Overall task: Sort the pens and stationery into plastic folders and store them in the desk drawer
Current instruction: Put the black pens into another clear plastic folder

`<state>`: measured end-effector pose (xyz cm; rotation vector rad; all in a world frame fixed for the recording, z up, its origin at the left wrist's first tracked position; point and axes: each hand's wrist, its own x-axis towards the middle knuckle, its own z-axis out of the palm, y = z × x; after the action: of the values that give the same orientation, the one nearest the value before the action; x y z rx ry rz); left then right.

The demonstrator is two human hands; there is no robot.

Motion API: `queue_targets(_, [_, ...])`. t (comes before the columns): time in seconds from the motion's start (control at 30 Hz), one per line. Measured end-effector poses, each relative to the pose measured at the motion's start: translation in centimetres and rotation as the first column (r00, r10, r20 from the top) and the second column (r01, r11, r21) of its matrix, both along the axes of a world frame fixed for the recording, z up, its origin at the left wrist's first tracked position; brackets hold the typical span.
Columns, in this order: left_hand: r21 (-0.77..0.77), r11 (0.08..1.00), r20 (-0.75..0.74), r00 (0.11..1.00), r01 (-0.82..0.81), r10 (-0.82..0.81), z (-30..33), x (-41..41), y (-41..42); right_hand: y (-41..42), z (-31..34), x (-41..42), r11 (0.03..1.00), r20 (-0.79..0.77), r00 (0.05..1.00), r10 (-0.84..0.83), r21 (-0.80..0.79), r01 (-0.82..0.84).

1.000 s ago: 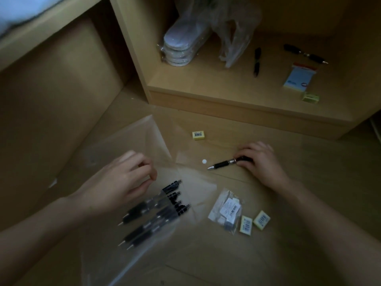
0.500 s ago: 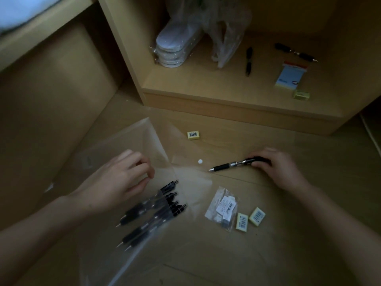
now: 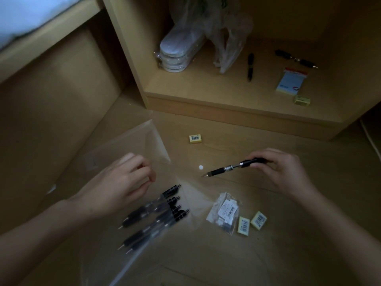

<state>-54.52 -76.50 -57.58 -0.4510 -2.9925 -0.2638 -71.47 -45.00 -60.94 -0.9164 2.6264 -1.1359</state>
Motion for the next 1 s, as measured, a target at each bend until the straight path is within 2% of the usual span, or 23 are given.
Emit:
queue_targets(0.53, [-0.003, 1.0, -0.011, 1.0, 0.022, -0.022, 0.4, -0.4, 0.1, 2.0, 1.4, 0.7, 0.992, -0.008, 0.998, -0.066, -0.112, 0.065])
queue_targets(0.67, [0.017, 0.999, -0.02, 0.999, 0.028, -0.028, 0.7, -0.6, 0.5, 0.9, 2.1, 1.8, 0.99, 0.046, 0.998, -0.043, -0.136, 0.049])
queue_targets(0.87, [0.017, 0.999, -0.038, 0.998, 0.044, -0.043, 1.0, -0.8, 1.2, -3.8, 0.8, 4.6, 0.996, 0.208, 0.975, 0.084, -0.039, -0.077])
queue_targets(1.0, [0.01, 0.999, -0.03, 0.999, 0.039, -0.039, 1.1, -0.7, 1.5, -7.5, -0.9, 6.7, 0.974, 0.283, 0.932, 0.224, -0.053, -0.218])
